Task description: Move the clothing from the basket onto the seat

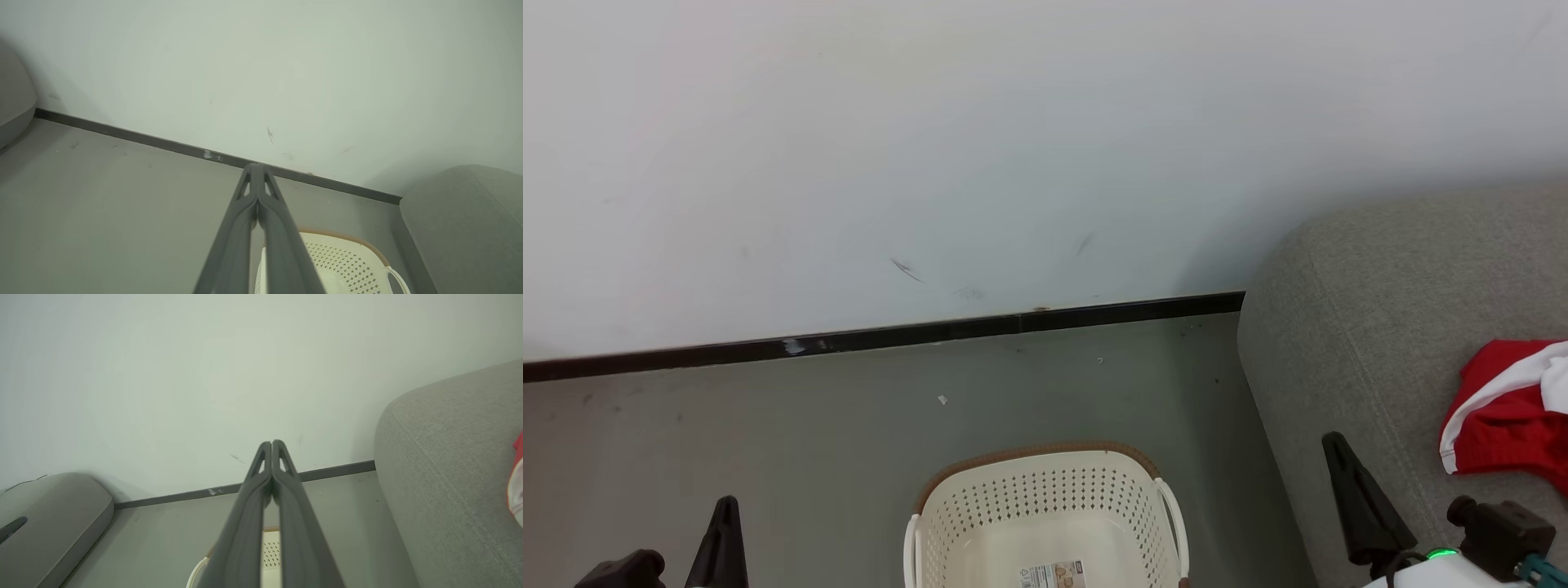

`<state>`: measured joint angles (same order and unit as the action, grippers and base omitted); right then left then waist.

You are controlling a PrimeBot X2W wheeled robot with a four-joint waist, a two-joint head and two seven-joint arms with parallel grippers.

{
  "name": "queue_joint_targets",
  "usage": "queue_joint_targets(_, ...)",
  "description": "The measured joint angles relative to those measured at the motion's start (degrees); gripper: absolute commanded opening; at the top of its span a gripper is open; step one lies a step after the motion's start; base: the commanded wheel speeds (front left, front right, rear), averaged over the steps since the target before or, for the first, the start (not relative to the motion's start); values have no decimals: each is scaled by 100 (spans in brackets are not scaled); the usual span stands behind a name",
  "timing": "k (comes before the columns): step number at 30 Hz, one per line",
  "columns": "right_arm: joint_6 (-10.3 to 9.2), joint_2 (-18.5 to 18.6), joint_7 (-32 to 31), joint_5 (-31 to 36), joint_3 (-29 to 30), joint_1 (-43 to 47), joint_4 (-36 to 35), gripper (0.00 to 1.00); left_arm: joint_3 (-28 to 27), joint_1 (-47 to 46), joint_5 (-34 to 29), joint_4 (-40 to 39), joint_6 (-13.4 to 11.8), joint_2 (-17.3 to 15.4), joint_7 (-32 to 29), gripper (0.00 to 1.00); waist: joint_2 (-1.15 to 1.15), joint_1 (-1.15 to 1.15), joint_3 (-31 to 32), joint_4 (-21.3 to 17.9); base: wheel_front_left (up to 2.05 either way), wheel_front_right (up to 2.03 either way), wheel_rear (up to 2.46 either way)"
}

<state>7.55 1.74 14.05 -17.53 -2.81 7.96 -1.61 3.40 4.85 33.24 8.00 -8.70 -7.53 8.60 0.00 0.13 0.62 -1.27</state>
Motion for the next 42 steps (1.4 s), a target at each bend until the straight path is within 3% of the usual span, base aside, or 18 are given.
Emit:
queue_joint_targets(14,-4,80,-294,-1500,162,-27,227,0,-142,-116,1003,69,282,76,-285,0,0,58,39,37,0,0,0)
queue_joint_targets(20,-4,160,-403,-2115,171,-157,363,0,-210,-140,1438,121,368,147,-407,0,0,67,56,48,0,0,0)
queue_joint_targets(26,-5,208,-519,-2729,179,-264,458,0,-274,-216,1866,175,483,185,-508,0,0,63,59,56,0,0,0)
queue_joint_targets(42,-5,360,-757,-4356,182,-495,828,0,-437,-356,3041,333,789,269,-803,0,0,5,-1,78,0,0,0)
